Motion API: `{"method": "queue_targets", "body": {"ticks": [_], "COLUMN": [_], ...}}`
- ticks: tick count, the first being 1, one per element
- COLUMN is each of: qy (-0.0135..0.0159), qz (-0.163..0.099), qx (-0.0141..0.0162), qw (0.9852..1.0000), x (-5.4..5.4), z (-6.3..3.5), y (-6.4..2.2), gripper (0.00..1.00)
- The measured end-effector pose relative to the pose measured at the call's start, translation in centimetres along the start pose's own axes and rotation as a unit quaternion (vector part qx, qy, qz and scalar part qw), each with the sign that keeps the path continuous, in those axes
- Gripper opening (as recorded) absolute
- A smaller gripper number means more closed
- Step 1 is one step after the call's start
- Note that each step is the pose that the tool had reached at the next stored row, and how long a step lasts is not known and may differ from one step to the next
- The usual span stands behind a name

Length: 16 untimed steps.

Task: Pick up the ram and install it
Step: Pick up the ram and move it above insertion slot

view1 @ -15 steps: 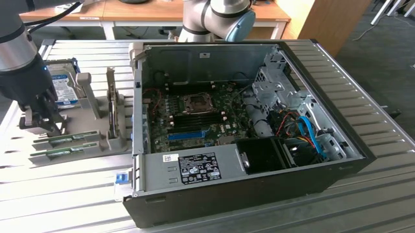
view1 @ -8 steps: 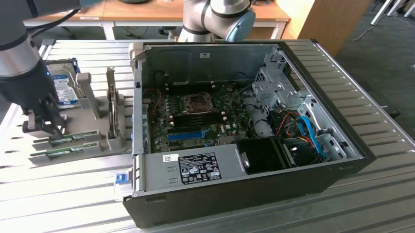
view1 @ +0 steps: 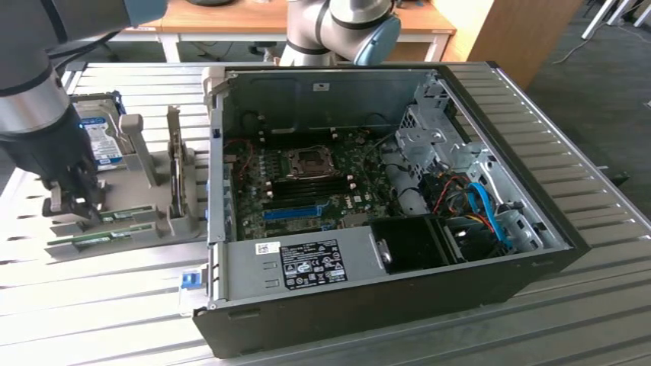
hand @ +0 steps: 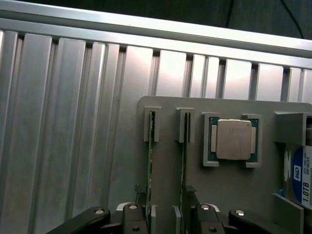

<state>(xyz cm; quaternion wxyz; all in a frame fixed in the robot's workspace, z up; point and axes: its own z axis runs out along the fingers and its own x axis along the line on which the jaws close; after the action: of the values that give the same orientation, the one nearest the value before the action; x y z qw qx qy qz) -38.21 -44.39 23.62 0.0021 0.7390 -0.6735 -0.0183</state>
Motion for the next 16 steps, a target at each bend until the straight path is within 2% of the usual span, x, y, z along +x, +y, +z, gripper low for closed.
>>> {"method": "queue_targets", "body": {"ticks": [4, 11, 16], "qy": [0.0000, 0.0000, 0.0000], "qz": [0.000, 0.000, 0.000], "qx": [-0.0001, -0.0001, 0.0000], "qw": [1.0000, 1.0000, 1.0000], "x": [0.0, 1.1, 1.1], "z": [0.00, -0.02, 0.20], "y": [0.00, 0.10, 0.10], "gripper": [0.42, 0.42, 0.42]}}
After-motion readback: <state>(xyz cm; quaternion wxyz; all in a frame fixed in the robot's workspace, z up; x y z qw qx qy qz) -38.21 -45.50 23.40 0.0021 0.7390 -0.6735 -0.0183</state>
